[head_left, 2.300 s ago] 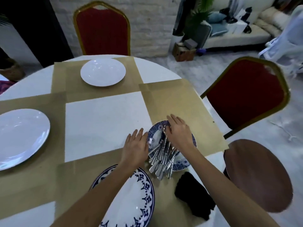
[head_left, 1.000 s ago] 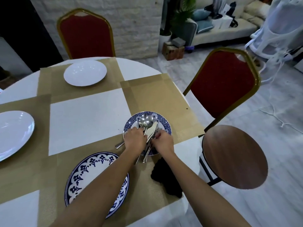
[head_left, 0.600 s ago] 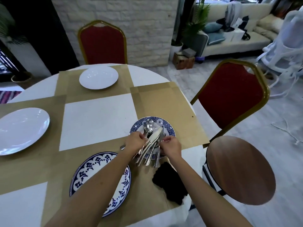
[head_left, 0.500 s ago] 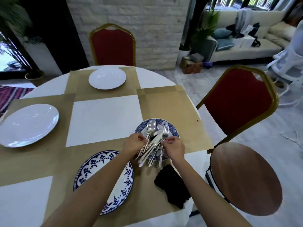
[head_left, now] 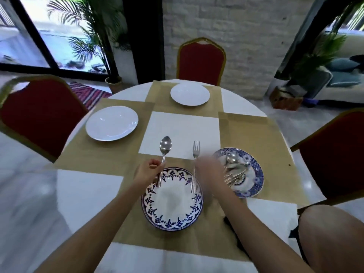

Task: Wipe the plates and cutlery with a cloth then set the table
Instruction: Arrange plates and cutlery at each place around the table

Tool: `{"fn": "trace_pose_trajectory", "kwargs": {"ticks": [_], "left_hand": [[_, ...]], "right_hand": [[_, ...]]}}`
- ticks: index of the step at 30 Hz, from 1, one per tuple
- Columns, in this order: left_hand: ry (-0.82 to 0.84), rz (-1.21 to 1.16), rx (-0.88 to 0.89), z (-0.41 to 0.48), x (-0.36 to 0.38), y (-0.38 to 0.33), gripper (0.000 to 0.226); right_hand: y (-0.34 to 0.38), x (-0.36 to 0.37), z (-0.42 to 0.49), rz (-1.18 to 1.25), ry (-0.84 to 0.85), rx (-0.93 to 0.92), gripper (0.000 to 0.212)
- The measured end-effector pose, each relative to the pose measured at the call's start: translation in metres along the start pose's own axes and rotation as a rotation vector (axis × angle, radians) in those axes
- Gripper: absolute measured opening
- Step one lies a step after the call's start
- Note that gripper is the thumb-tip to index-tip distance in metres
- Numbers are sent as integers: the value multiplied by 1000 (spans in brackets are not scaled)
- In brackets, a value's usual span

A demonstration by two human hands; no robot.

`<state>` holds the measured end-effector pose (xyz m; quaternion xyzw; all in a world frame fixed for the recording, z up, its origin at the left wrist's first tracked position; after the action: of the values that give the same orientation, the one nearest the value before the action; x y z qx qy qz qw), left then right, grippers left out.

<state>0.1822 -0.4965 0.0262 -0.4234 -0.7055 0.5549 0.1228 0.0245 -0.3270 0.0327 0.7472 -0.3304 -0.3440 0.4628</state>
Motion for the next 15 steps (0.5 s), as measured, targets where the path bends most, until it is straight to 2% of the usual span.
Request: {"fn": "trace_pose_trajectory", "kwargs": {"ticks": [5, 15], "left_hand": [[-67, -24, -117, -9, -69, 58, 11], [13, 35, -162, -14, -116, 117, 12]], "right_hand": [[-2, 85, -18, 96, 131, 60, 11], [-17, 176, -55, -33, 50, 78, 13]]}}
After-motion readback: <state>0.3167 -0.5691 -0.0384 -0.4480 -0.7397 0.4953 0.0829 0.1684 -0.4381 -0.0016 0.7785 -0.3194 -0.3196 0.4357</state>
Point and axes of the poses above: each hand's wrist, its own z-axis towards the middle knuckle, its own x-axis out of the palm, y = z × x, the point moved 7 cm from there along z, towards the middle knuckle, and after that the axes turned 3 degrees about y, right-handed, at the moved point
